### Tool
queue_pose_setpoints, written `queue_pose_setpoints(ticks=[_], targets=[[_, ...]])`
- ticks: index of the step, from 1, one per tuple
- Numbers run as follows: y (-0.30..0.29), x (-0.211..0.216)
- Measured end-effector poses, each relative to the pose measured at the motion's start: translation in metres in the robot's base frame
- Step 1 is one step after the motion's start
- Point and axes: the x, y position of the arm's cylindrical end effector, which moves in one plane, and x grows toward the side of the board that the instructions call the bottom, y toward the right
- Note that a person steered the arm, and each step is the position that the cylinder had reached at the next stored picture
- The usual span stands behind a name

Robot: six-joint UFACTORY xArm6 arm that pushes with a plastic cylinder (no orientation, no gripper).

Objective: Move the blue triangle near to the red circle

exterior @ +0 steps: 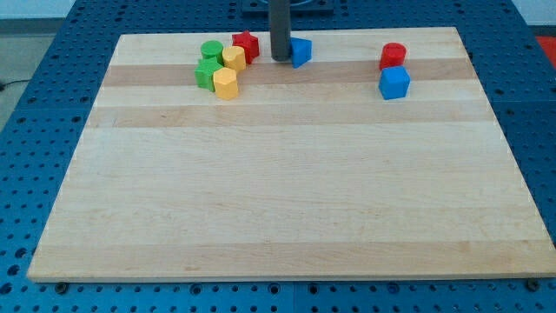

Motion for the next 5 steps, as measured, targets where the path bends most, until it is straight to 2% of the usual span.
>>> queue_pose_setpoints(ticks=[1, 3, 5], targets=[[0.032, 0.005], [0.117, -0.012], [0.128, -0.039]])
